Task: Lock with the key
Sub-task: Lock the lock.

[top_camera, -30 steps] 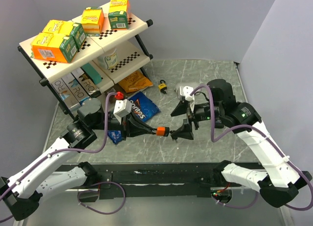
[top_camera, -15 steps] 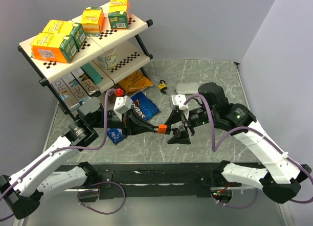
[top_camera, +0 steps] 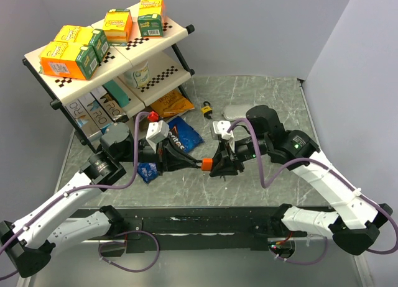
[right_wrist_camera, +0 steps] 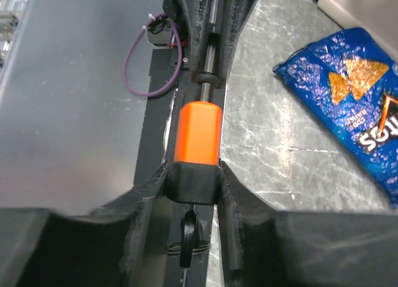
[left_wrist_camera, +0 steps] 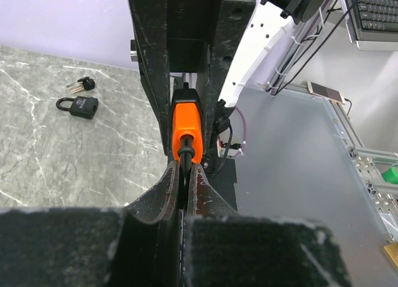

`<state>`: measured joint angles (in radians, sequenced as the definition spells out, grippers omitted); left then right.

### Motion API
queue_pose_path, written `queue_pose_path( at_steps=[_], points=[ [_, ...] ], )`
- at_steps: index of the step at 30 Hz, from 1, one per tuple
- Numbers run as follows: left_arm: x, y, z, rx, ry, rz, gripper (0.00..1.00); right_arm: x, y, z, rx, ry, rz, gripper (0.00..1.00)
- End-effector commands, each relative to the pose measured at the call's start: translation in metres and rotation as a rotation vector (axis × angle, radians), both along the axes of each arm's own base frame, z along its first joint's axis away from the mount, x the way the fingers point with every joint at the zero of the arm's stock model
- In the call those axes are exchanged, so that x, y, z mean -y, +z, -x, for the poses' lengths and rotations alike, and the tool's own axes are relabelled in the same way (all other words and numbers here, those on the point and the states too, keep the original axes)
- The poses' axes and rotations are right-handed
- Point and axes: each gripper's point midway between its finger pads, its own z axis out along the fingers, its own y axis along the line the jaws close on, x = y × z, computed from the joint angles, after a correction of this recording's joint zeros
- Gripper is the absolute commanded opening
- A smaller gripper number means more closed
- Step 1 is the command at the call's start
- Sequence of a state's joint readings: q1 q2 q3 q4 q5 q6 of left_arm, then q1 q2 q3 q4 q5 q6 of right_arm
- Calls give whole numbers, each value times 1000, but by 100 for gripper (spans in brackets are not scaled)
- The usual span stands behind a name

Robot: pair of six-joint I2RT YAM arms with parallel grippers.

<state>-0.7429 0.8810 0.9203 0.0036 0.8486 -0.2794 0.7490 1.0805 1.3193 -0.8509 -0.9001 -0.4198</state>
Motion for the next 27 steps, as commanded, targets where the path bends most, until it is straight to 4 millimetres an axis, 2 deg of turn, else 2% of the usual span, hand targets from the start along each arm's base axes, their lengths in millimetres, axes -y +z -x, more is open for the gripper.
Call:
queue_pose_path(
  at_steps=[1,3,5,6,7,10,16,20,27],
  points=[
    [-2,30,-4,71,33,68,1,-7,13,0,34,25,-43,20],
    [-1,17,-7,28,41,14,2,-8,13,-1,35,22,-43,0],
    [-3,13,-7,16,46,-21,25,-7,13,-2,39,16,-40,0],
    [-4,2,-5,-21,42,-67,34,-6,13,-2,44,15,-40,0],
    [-7,3,-2,-17,31,-84,47,-5,12,-1,42,13,-37,0],
    [-13,-10,3,-13,6,-147,56,-4,12,0,50,13,-38,0],
    [-18,-22,7,28,-18,-169,52,-3,12,3,46,31,-42,0],
    [-16,-12,1,62,-4,-150,49,-6,15,6,28,50,-47,0],
    [-16,-6,2,96,-12,-140,31,-8,15,0,22,16,-45,0]
  ],
)
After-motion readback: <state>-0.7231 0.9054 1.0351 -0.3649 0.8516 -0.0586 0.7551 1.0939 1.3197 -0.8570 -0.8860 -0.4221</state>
